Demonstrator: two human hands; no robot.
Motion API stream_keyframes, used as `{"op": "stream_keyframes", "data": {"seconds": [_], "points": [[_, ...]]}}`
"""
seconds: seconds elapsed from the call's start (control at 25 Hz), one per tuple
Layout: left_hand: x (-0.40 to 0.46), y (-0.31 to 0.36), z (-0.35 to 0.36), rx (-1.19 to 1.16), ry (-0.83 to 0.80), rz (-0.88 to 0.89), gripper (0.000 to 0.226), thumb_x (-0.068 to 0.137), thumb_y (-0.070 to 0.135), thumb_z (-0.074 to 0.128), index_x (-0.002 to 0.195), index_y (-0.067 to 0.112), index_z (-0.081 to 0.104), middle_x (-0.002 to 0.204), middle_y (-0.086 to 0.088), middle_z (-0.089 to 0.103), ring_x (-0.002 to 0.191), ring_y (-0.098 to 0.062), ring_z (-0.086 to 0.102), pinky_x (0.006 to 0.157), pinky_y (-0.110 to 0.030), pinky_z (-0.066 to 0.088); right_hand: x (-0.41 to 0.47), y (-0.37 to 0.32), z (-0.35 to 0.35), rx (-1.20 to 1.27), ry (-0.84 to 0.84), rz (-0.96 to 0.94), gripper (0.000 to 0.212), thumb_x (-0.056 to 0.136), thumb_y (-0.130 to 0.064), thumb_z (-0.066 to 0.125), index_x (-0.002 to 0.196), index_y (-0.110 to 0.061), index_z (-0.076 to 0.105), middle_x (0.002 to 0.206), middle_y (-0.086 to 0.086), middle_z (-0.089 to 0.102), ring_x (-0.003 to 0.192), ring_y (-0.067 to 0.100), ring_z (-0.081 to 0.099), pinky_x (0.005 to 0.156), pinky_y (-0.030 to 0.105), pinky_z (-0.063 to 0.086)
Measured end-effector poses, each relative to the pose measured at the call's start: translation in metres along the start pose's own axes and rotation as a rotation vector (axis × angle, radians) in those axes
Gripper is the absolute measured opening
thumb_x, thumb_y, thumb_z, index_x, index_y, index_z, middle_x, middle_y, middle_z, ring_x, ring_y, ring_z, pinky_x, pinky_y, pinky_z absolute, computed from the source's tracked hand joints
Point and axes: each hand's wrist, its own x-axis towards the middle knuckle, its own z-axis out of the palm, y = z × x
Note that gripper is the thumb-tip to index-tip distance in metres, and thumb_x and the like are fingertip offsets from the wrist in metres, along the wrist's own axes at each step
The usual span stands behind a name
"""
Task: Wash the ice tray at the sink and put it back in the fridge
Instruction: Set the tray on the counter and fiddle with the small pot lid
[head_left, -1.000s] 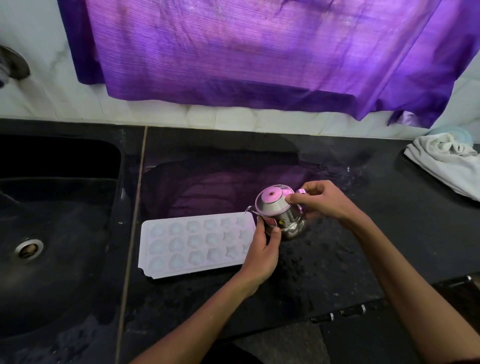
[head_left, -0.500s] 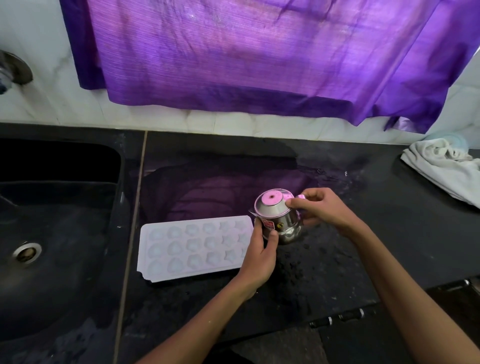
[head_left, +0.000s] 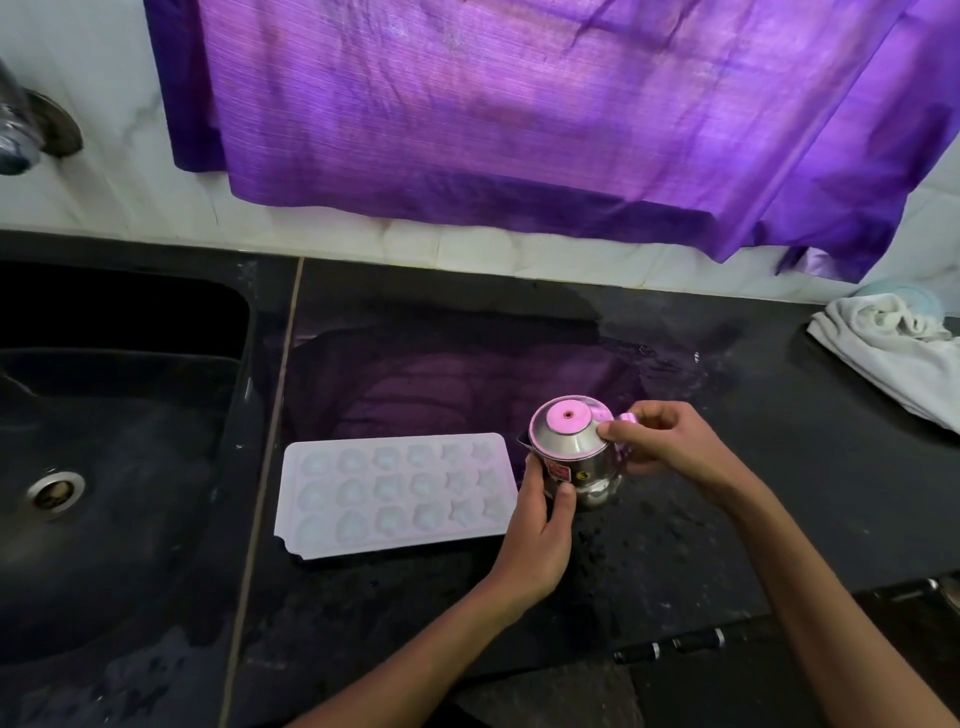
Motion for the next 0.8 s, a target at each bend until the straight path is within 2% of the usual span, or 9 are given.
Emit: {"op": "stream_keyframes", "data": {"seconds": [0.08, 0.28, 0.44, 0.68, 0.8], "points": [[-0.002, -0.005, 0.003, -0.009, -0.005, -0.017, 0.052, 0.101, 0.024, 0.033, 0.149, 0.024, 0.013, 0.146, 0.019, 0.027, 0.130, 0.009, 0.025, 0.091, 0.008, 0.019, -0.002, 0.001, 0.000, -0.046, -0.014, 0.000, 0.021, 0.077, -0.019, 0.076, 0.073, -0.004, 0.063, 0.057, 0.000, 0.060, 0.056, 0.009, 0.059, 0.063, 0.028, 0.056], [-0.006, -0.011, 0.004, -0.024, -0.020, -0.032, 0.049, 0.101, 0.021, 0.034, 0.147, 0.025, 0.017, 0.141, 0.021, 0.031, 0.116, 0.024, 0.028, 0.090, 0.008, 0.022, -0.003, 0.002, 0.003, -0.094, -0.052, 0.002, 0.022, 0.074, -0.022, 0.078, 0.066, -0.008, 0.063, 0.060, 0.002, 0.064, 0.060, 0.011, 0.062, 0.060, 0.025, 0.054], [-0.006, -0.014, 0.003, -0.040, -0.008, -0.044, 0.050, 0.101, 0.022, 0.034, 0.148, 0.024, 0.018, 0.142, 0.020, 0.031, 0.127, 0.011, 0.028, 0.093, 0.005, 0.022, -0.003, 0.001, 0.003, -0.121, -0.059, 0.006, 0.024, 0.073, -0.025, 0.079, 0.070, -0.007, 0.064, 0.065, 0.006, 0.066, 0.064, 0.013, 0.063, 0.063, 0.028, 0.054], [-0.005, -0.017, 0.002, -0.052, -0.003, -0.036, 0.050, 0.101, 0.024, 0.034, 0.148, 0.023, 0.019, 0.146, 0.016, 0.032, 0.132, 0.005, 0.028, 0.107, -0.014, 0.022, -0.003, -0.003, 0.005, -0.144, -0.056, 0.010, 0.027, 0.071, -0.028, 0.080, 0.070, -0.006, 0.064, 0.064, 0.006, 0.065, 0.063, 0.016, 0.060, 0.066, 0.034, 0.053], [-0.005, -0.015, 0.002, -0.052, -0.004, -0.031, 0.049, 0.101, 0.024, 0.034, 0.147, 0.023, 0.020, 0.146, 0.015, 0.034, 0.132, 0.004, 0.029, 0.109, -0.016, 0.022, -0.003, -0.005, 0.004, -0.148, -0.056, 0.003, 0.029, 0.072, -0.027, 0.080, 0.071, -0.003, 0.064, 0.065, 0.008, 0.065, 0.064, 0.018, 0.060, 0.066, 0.035, 0.053]]}}
